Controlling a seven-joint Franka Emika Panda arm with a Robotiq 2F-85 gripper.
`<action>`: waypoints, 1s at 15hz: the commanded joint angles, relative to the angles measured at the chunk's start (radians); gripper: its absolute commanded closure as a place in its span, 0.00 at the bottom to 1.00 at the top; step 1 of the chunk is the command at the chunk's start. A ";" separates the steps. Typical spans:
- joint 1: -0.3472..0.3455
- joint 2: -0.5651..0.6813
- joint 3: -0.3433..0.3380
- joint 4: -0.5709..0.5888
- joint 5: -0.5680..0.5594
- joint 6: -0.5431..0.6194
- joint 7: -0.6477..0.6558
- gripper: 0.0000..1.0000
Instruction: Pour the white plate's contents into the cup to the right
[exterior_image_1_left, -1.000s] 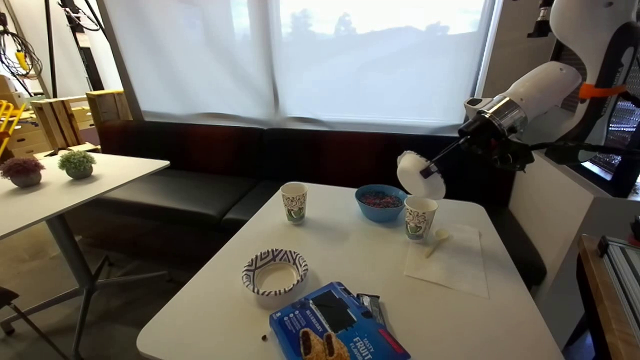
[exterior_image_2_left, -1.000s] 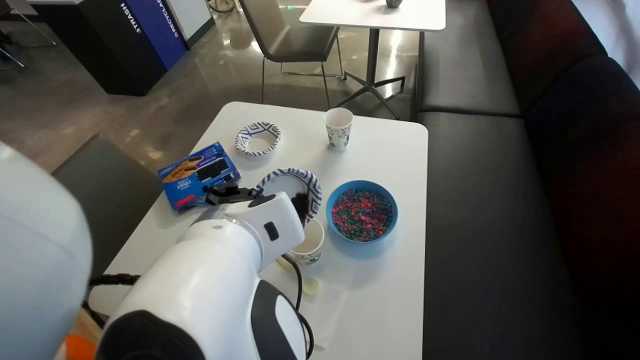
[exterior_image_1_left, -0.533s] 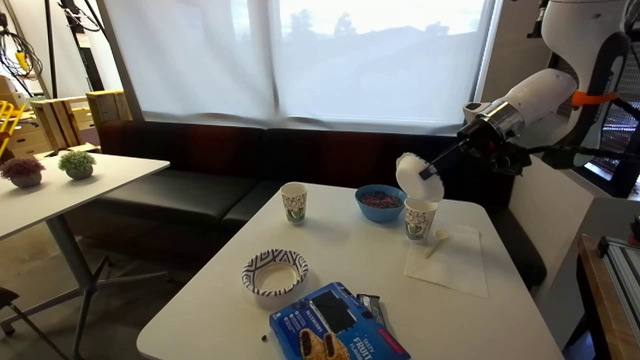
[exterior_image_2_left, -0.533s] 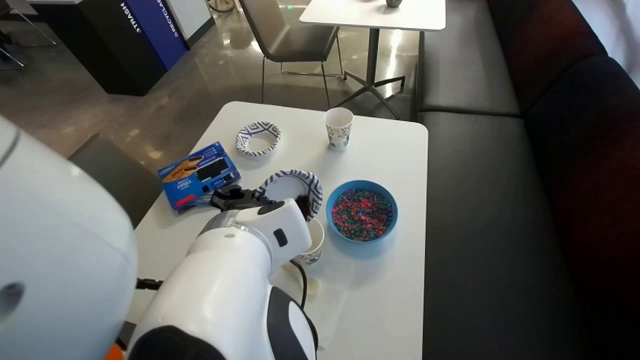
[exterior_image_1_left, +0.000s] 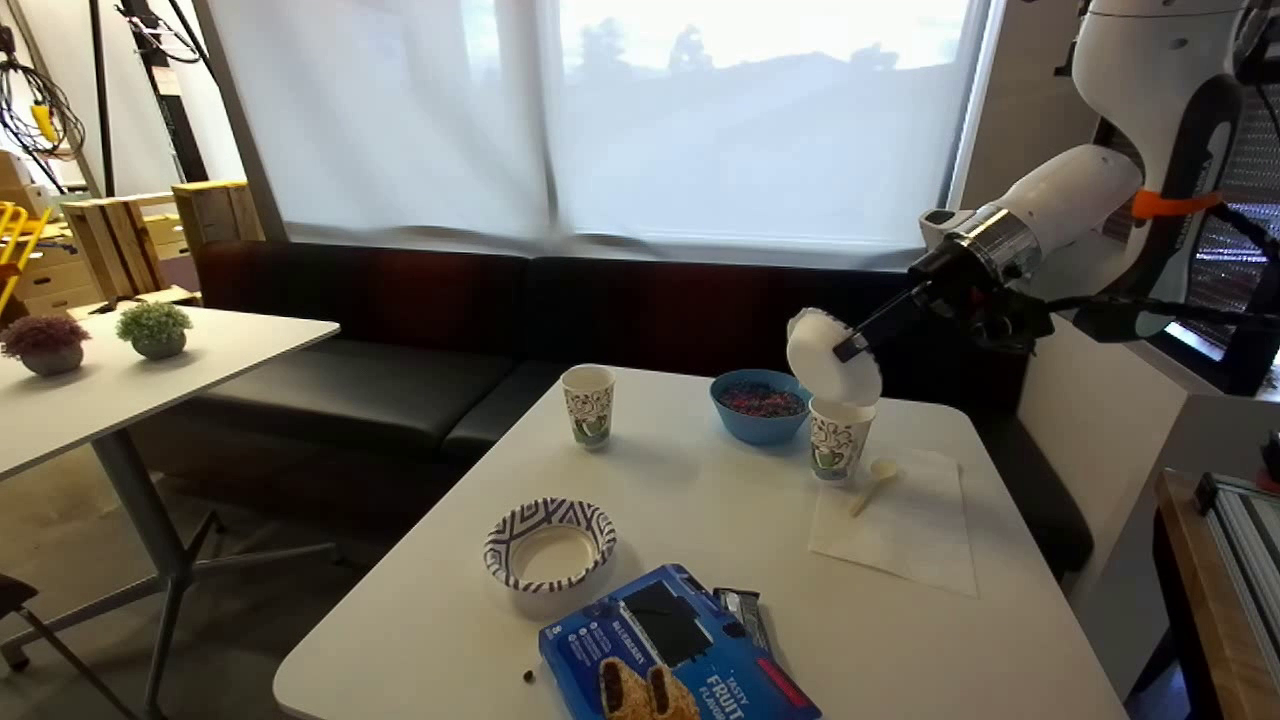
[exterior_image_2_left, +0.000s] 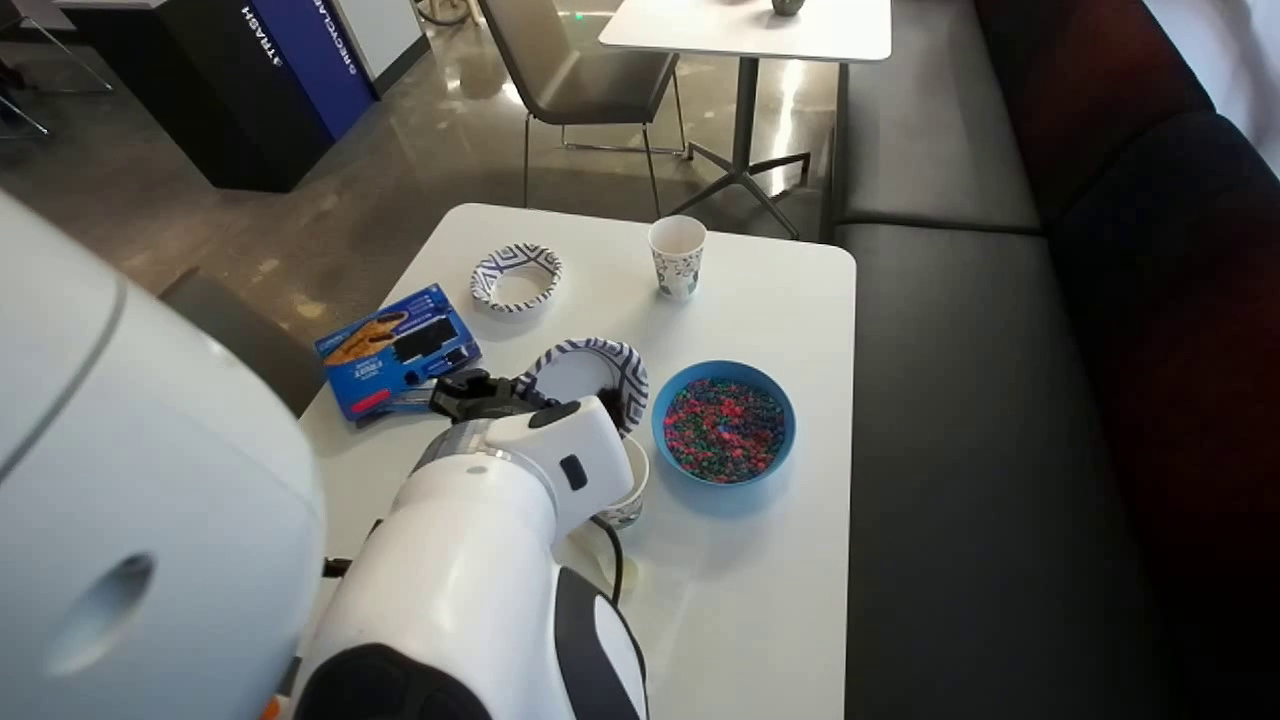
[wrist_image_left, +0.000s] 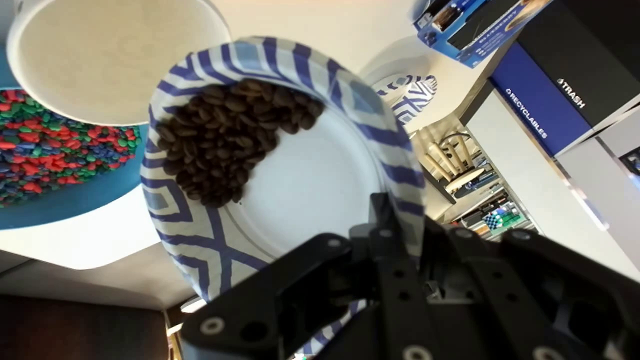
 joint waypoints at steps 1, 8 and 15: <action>-0.055 0.029 0.060 0.034 -0.043 0.037 0.020 0.98; -0.105 0.046 0.115 0.054 -0.089 0.037 0.045 0.98; -0.170 0.055 0.154 0.070 -0.138 0.037 0.058 0.98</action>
